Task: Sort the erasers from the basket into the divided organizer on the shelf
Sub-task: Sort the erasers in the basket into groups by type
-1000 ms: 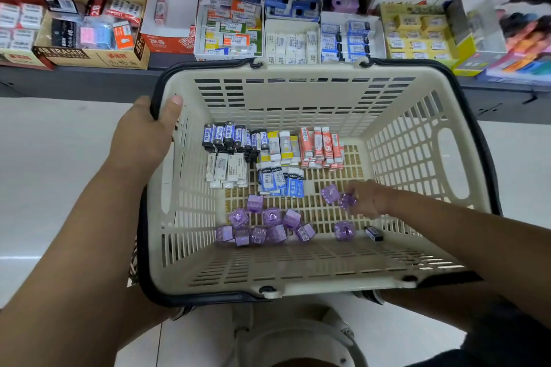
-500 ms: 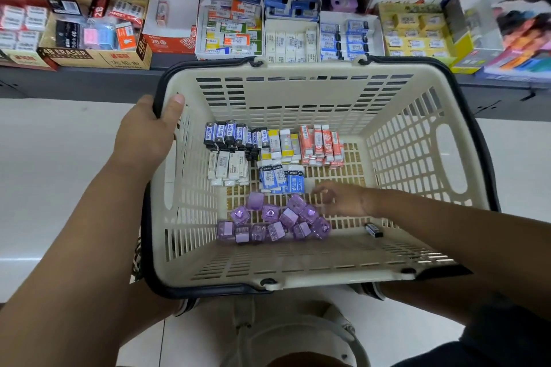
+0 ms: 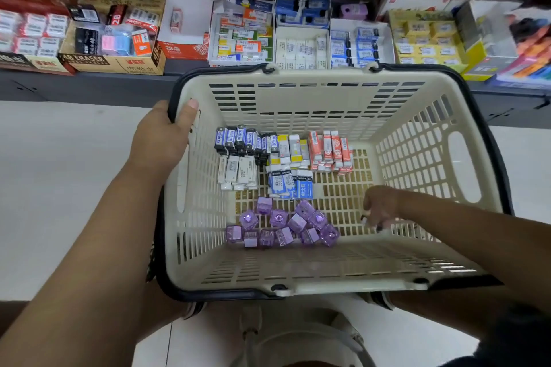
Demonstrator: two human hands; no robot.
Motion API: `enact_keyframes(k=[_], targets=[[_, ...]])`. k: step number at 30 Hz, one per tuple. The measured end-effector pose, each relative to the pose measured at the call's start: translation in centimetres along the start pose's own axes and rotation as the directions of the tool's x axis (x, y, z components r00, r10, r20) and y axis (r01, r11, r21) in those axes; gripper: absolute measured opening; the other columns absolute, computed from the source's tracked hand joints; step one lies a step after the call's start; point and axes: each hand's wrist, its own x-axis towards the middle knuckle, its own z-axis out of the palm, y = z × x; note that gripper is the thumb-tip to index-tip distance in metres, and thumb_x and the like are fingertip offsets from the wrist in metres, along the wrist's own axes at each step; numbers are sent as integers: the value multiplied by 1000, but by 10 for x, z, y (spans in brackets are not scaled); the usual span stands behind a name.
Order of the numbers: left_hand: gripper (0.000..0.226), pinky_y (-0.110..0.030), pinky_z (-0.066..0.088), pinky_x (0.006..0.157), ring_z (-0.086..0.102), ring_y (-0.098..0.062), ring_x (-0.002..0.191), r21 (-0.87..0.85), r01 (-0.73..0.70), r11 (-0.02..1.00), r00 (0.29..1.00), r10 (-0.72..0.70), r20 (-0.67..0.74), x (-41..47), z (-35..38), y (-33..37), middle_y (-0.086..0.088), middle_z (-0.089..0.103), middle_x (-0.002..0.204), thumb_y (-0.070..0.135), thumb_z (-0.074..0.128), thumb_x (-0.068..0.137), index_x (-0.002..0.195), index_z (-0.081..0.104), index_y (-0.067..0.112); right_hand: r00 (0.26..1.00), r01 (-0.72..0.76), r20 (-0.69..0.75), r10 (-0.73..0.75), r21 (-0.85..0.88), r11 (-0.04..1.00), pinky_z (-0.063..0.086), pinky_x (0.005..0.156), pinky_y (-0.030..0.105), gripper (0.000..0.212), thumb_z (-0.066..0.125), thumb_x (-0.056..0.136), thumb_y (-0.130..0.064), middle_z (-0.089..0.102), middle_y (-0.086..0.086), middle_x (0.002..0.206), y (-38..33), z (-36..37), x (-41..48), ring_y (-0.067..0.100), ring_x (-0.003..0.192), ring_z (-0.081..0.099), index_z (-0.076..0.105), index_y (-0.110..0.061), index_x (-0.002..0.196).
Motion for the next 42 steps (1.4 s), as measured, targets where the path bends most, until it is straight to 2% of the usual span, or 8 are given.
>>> enact_keyframes(k=[5,9,11,16,23,28,33,42], targets=[[47,-46,50,91,61,-27,98,-5,-6,1000,1000,6,0,1,0,0,-4,62,104,54,45,94,114,57,14,960,216,-280,-2,735,642,55,59,26,35,73,79,-2,61,16,107,-61,-53,-7,22,74,64,60,-6,111],[46,-46,50,91,61,-27,97,-12,-12,1000,1000,12,0,1,-1,-1,-4,63,102,55,45,94,112,58,14,925,323,-377,46,844,429,43,37,15,28,74,81,-9,64,11,103,-125,-68,1,18,60,60,56,-12,102],[45,-46,50,91,61,-26,97,-26,-13,1000,1000,13,1,2,-1,-2,-4,64,101,54,46,94,111,58,15,900,378,-431,73,852,362,57,58,24,23,73,81,-9,65,14,106,-150,-69,7,22,72,63,55,-12,96],[43,-46,50,92,60,-24,99,-43,-17,999,1000,18,7,2,-1,-3,-2,63,102,53,46,94,113,57,16,879,442,-476,-25,793,420,51,94,38,11,69,83,-10,65,8,97,-168,-65,17,25,99,64,60,-15,80],[46,-46,50,92,59,-23,100,-43,-12,999,1000,13,16,1,-1,-1,-2,63,103,53,44,95,116,58,15,948,290,-315,-42,804,519,49,55,24,9,61,86,-5,60,9,70,-108,-57,7,17,62,56,62,-7,78],[48,-47,50,91,59,-24,99,-31,-20,999,1000,20,8,3,-1,-2,-2,62,102,54,44,94,115,58,13,954,132,-265,139,789,600,57,72,36,27,74,82,-28,67,15,82,-62,-37,9,20,65,59,67,-1,86],[46,-45,50,91,60,-26,98,-29,-18,999,1000,18,3,2,-1,-1,-2,60,100,53,44,95,114,58,13,888,117,-315,336,860,497,40,105,44,81,74,76,-45,49,23,136,-44,-48,17,37,124,48,44,1,136],[46,-47,49,93,60,-26,100,-14,-3,1000,1000,3,4,1,0,0,-2,61,105,55,43,94,116,56,16,829,21,-372,418,766,642,31,107,47,114,68,68,-68,20,17,149,-97,-47,45,32,138,25,17,-2,145]])
